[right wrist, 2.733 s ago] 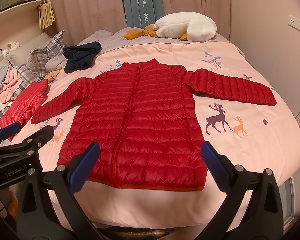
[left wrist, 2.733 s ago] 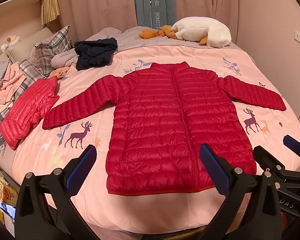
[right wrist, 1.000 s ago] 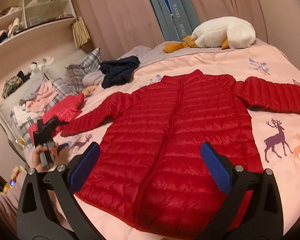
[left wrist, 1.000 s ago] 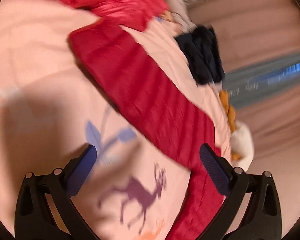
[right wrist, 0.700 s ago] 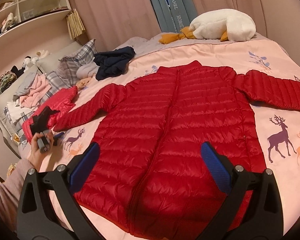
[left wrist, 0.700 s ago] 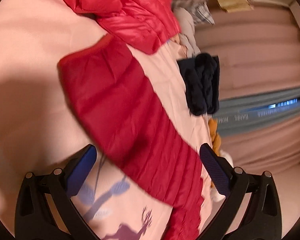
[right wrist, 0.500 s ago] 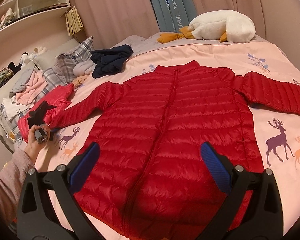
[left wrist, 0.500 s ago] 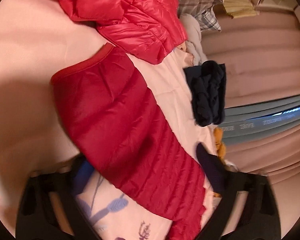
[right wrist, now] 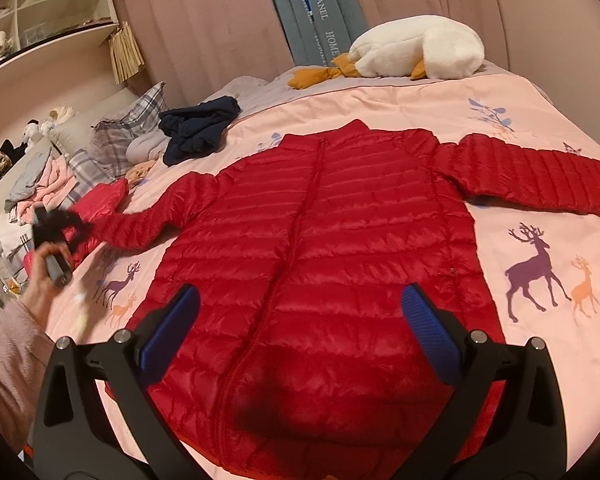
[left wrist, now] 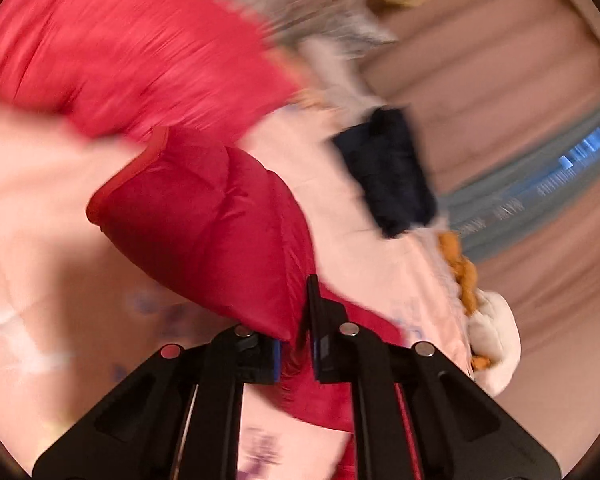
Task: Fold large clothes
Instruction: 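Lift the held sleeve with the left tool and lay it across the body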
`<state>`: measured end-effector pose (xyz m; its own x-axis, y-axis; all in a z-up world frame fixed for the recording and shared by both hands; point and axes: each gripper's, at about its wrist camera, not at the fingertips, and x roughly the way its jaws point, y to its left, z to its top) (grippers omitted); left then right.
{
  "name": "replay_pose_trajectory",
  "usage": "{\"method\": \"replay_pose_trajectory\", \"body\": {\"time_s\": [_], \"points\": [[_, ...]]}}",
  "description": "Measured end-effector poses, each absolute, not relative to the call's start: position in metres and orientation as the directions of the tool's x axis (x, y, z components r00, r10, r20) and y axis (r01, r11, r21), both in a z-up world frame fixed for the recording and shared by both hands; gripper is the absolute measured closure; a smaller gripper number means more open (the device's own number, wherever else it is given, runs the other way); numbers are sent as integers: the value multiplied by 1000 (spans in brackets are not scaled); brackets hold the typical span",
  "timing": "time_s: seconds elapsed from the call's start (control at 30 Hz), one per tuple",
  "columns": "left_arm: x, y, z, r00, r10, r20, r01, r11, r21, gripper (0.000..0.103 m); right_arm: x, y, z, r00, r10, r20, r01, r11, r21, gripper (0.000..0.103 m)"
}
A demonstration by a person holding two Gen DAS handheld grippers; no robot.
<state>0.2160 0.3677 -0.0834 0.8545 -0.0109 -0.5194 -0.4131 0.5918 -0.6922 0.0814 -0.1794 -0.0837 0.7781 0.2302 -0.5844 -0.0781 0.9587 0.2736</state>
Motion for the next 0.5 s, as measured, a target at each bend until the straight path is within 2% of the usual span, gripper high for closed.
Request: {"method": "replay_pose_trajectory", "body": {"time_s": [0.1,0.23,0.37,0.5], "points": [[222,308,-18,899,-53,-436,-257,741,-621,93,79,-188,-87,780,233,-581,-67,954,293,2],[237,214,33,901,-172,-399,-64,856,-513,93,76,-197,-91,780,243,-577,-52,943,327,2],[260,113,35,838,-304,-452,80,890,-450,93,72,-207,-94,777,241,-581,-41,941,336,2],[285,23,0,751,-340,-566,142,920,-365,92,66,-222,-96,778,219,-589,-7,941,339,2]]}}
